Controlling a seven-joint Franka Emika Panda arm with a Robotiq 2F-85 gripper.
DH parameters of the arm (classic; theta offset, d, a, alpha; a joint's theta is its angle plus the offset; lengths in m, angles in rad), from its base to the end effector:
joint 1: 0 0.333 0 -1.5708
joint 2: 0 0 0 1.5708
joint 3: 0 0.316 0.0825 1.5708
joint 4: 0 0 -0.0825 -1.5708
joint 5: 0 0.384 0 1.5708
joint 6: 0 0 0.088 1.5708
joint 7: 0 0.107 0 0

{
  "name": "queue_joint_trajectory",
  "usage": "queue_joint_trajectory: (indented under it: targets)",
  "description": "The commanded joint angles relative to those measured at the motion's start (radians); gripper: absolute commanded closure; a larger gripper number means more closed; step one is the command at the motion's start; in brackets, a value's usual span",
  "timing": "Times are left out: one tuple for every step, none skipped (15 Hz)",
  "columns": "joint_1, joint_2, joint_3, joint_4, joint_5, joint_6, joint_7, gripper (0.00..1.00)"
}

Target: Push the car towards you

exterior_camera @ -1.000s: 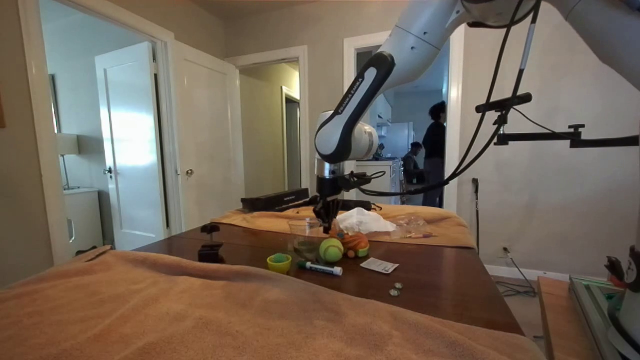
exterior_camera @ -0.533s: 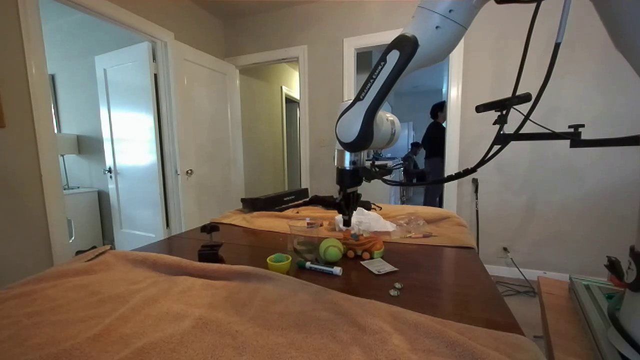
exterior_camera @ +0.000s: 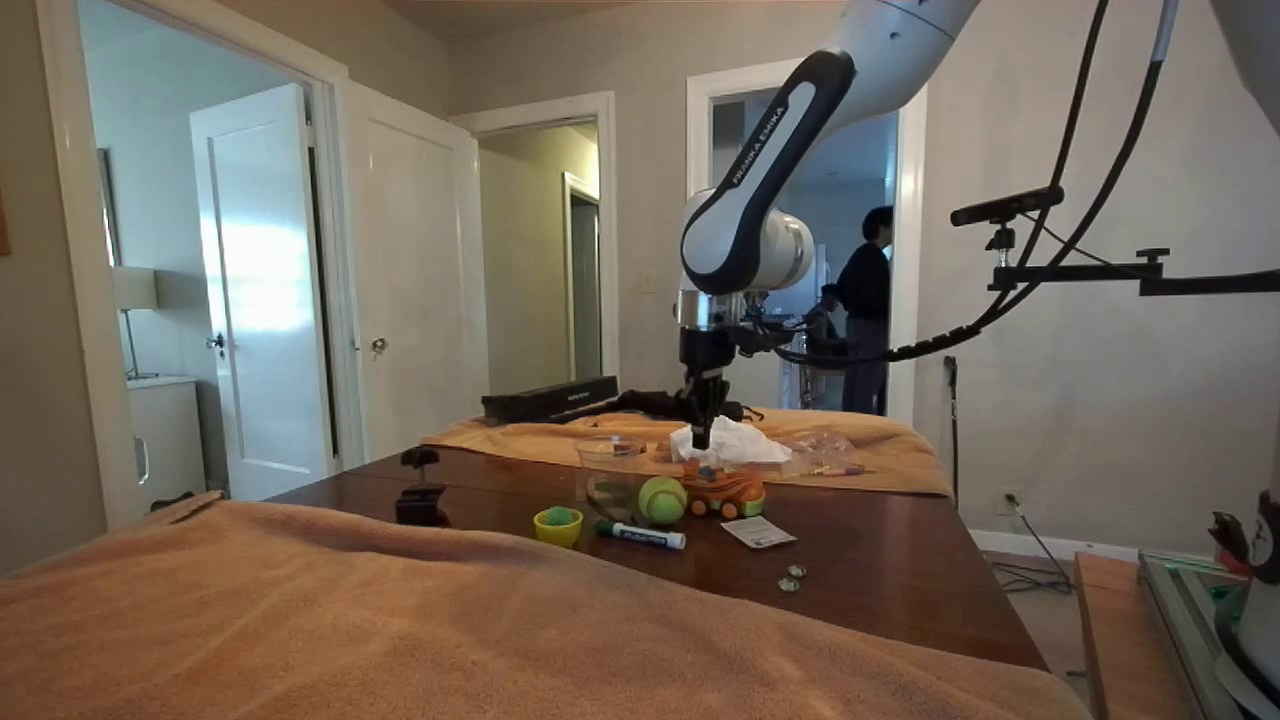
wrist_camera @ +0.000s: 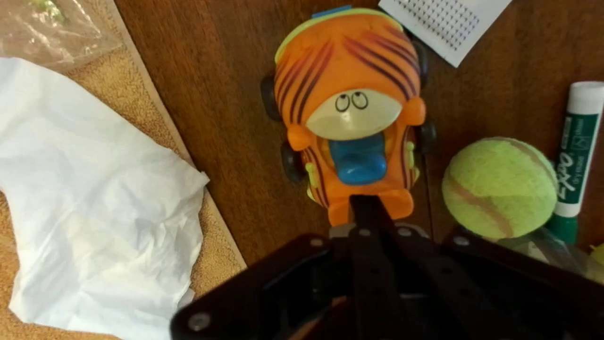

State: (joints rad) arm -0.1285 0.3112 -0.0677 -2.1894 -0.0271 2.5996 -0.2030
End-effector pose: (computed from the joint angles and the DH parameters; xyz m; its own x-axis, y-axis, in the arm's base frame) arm 0.5585 -0.1103 0.2527 0.9954 0.0360 0.0893 0.0310 -0.9979 0.0561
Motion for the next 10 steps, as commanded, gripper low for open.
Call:
queue_joint_trajectory:
  targets:
    - [-0.011,-0.026,0.017,-0.006,0.002,0.027,-0.056,1.0]
    - [-0.018,-0.01,0.025,0.012,0.013,0.032,-0.08,1.0]
    - [-0.027,0.01,0.038,0.031,0.03,0.038,-0.112,1.0]
    - [-0.031,0.023,0.044,0.044,0.037,0.048,-0.133,1.0]
    - [-0.046,0.044,0.064,0.063,0.061,0.055,-0.182,1.0]
    - [-0.06,0.06,0.081,0.078,0.079,0.058,-0.227,1.0]
    - [-0.076,0.082,0.099,0.095,0.097,0.061,-0.271,1.0]
    - [-0.092,0.106,0.117,0.111,0.111,0.063,-0.314,1.0]
    - [-0.11,0.126,0.137,0.125,0.124,0.06,-0.356,1.0]
    - [-0.122,0.151,0.148,0.143,0.126,0.052,-0.38,1.0]
